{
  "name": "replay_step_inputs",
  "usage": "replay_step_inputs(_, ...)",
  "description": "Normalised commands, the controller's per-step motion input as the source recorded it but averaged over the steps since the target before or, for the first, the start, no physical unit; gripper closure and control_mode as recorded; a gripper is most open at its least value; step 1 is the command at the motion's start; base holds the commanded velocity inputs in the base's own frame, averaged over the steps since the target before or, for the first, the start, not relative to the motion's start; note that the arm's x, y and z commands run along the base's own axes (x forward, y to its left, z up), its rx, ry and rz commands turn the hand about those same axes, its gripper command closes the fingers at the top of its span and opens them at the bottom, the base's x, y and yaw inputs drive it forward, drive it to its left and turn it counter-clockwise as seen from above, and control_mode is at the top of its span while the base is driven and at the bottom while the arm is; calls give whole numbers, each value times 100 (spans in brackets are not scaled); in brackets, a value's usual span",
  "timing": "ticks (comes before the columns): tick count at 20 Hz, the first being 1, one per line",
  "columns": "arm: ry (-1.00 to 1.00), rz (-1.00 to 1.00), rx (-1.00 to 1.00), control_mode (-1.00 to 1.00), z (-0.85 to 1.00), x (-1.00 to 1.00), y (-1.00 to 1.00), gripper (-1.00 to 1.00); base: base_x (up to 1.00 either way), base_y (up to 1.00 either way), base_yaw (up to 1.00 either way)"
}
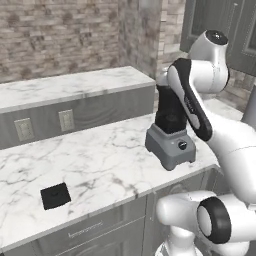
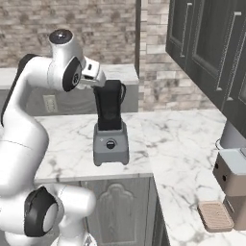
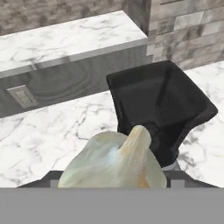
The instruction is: Grab the onion and garlic from the fridge, place them in the blender, close the lid, and turn on the blender to create a marinade.
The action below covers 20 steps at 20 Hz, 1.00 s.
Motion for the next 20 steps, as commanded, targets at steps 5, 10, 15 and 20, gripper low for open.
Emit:
replay_step_inputs(5, 7, 0, -1, -100, -5, 100, -6, 100, 0, 0, 0)
replay_step_inputs(10, 19, -6, -6, -100, -39, 67, -45, 100, 0, 0, 0)
replay_step_inputs(15, 23, -5, -2, -100, -29, 33, -46, 100, 0, 0, 0)
replay_step_inputs(20, 15, 0, 0, -100, -55, 41, 0, 100, 0, 0, 0)
